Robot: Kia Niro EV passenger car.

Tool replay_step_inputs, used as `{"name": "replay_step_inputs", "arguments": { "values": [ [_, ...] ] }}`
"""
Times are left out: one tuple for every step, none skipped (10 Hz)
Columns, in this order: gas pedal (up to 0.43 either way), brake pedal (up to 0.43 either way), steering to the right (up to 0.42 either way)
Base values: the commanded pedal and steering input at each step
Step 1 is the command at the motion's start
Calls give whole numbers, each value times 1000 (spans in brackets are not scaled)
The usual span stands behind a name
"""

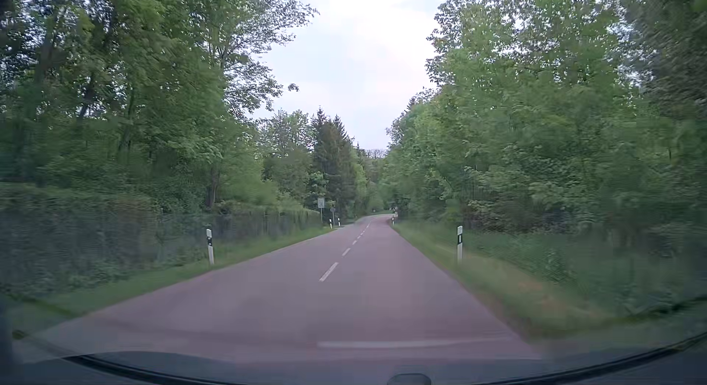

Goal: Follow the waypoints while adhering to traffic rules and regulations

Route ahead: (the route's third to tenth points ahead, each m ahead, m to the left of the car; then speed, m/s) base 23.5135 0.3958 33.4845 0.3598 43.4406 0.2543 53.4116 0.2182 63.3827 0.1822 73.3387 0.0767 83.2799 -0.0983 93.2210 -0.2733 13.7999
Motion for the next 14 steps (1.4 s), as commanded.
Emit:
{"name": "replay_step_inputs", "arguments": {
  "values": [
    [130, 0, -2],
    [130, 0, -2],
    [130, 0, -2],
    [130, 0, -2],
    [130, 0, -2],
    [150, 0, -2],
    [157, 0, -2],
    [157, 0, -2],
    [157, 0, -2],
    [157, 0, -2],
    [169, 0, -2],
    [157, 0, -2],
    [157, 0, -2],
    [157, 0, -2]
  ]
}}
